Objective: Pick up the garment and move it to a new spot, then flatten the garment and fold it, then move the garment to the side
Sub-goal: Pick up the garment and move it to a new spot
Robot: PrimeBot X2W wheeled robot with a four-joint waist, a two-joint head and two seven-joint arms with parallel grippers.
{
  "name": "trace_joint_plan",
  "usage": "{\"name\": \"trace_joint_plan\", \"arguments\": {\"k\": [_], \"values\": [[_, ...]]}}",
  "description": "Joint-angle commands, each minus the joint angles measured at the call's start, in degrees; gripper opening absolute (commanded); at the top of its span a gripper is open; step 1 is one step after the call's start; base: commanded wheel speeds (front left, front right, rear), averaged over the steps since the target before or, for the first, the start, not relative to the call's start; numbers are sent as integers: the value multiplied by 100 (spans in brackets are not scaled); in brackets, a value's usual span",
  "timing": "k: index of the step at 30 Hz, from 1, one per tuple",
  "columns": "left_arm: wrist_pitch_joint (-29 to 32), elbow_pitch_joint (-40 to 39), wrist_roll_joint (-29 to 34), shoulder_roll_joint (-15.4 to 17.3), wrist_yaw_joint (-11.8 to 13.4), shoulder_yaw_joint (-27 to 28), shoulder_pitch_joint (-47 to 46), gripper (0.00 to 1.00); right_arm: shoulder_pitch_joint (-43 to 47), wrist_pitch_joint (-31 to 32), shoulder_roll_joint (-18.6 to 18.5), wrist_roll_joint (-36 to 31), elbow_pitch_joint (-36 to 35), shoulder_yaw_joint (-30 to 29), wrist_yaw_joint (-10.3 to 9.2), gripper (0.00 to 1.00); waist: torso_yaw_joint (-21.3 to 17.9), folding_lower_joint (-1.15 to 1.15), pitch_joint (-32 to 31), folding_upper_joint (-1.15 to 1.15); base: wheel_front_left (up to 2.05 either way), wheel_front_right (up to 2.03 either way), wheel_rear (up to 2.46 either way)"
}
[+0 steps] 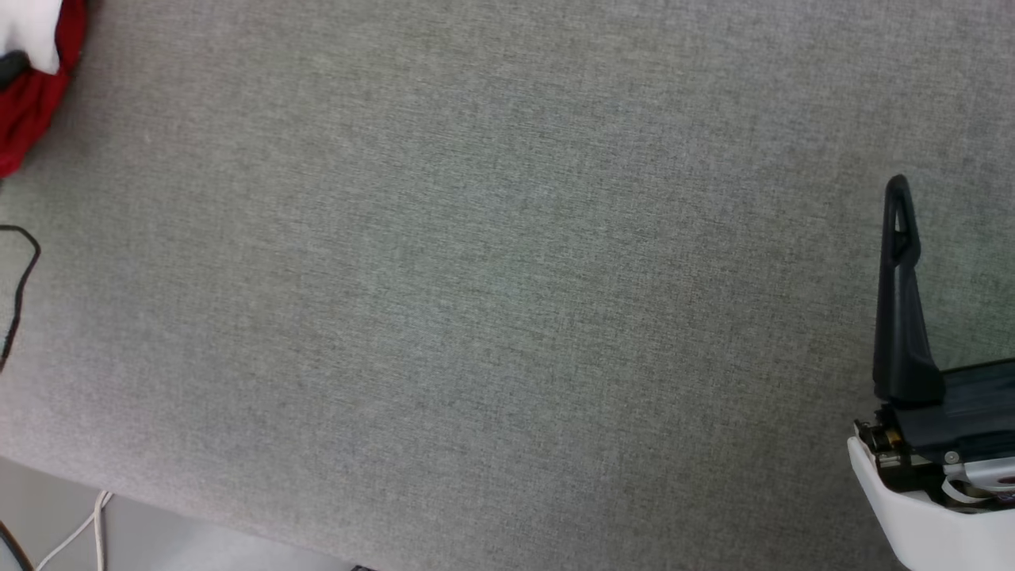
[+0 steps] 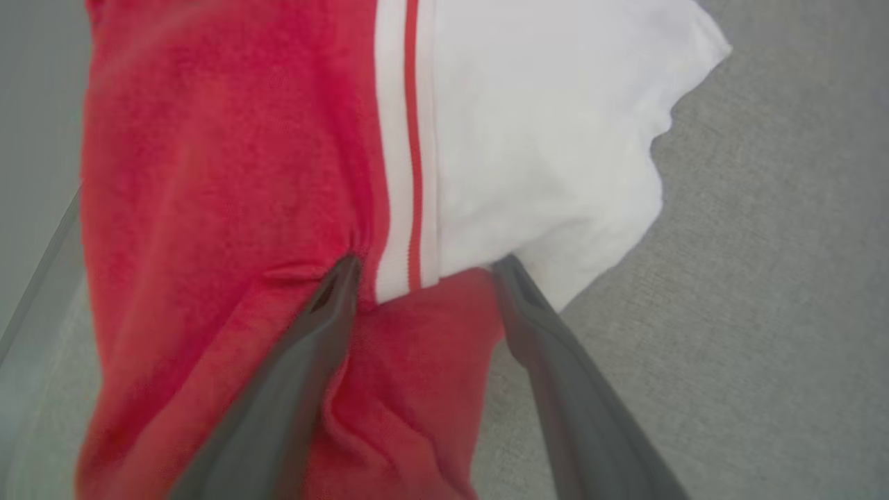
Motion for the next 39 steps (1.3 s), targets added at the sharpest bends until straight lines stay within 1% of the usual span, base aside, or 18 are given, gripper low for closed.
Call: {"name": "trace_joint_plan", "arguments": {"k": [1, 8, 9, 10, 11, 14, 16, 22, 25, 29, 34, 39], "values": [[102, 93, -85, -64, 3, -96, 73, 100, -143, -12, -24, -29, -70, 28, -2, 100, -52, -1, 53, 0, 0, 0, 0], [372, 331, -233, -314, 2, -496, 117, 100, -134, -12, -23, -64, -144, 48, -2, 100, -103, -1, 126, 0, 0, 0, 0], [373, 340, -223, -304, 2, -552, 113, 88, -133, -12, -23, -68, -139, 50, -2, 100, -105, -1, 123, 0, 0, 0, 0], [326, 325, -172, -284, 2, -609, 106, 31, -130, -12, -22, -71, -127, 50, -2, 100, -109, -1, 116, 0, 0, 0, 0], [292, 303, -161, -260, 2, -656, 83, 0, -127, -12, -22, -75, -116, 47, -3, 100, -109, -1, 104, 0, 0, 0, 0], [136, 261, -135, -109, 2, -727, -39, 0, -113, -12, -18, -46, -67, 43, -2, 100, -104, -1, 21, 0, 0, 0, 0], [4, 228, -68, 63, 2, -785, -127, 0, -136, -12, -16, 5, -21, 65, -2, 100, -116, -1, -74, 0, 0, 0, 0], [-221, -62, -32, 428, 2, -970, -319, 0, -221, -12, -4, 219, 140, 142, -2, 100, -211, -1, -516, 0, 0, 0, 0], [-284, -317, 0, 605, 2, -1085, -463, 0, -229, -12, -3, 383, 234, 136, -2, 100, -277, -1, -797, 0, 0, 0, 0], [-330, -771, 228, 868, 2, -1360, -700, 0, -162, -12, -2, 620, 400, 110, -2, 100, -365, -1, -1173, 0, 0, 0, 0], [-276, -1421, 446, 1005, 1, -1692, -1128, 0, -93, -12, 0, 883, 624, 20, -2, 100, -517, -1, -1559, 0, 0, 0, 0], [-118, -2064, 605, 1025, 1, -2058, -1566, 0, 15, -12, 0, 1108, 833, -76, -2, 100, -761, -1, -1908, 0, 0, 0, 0]]}}
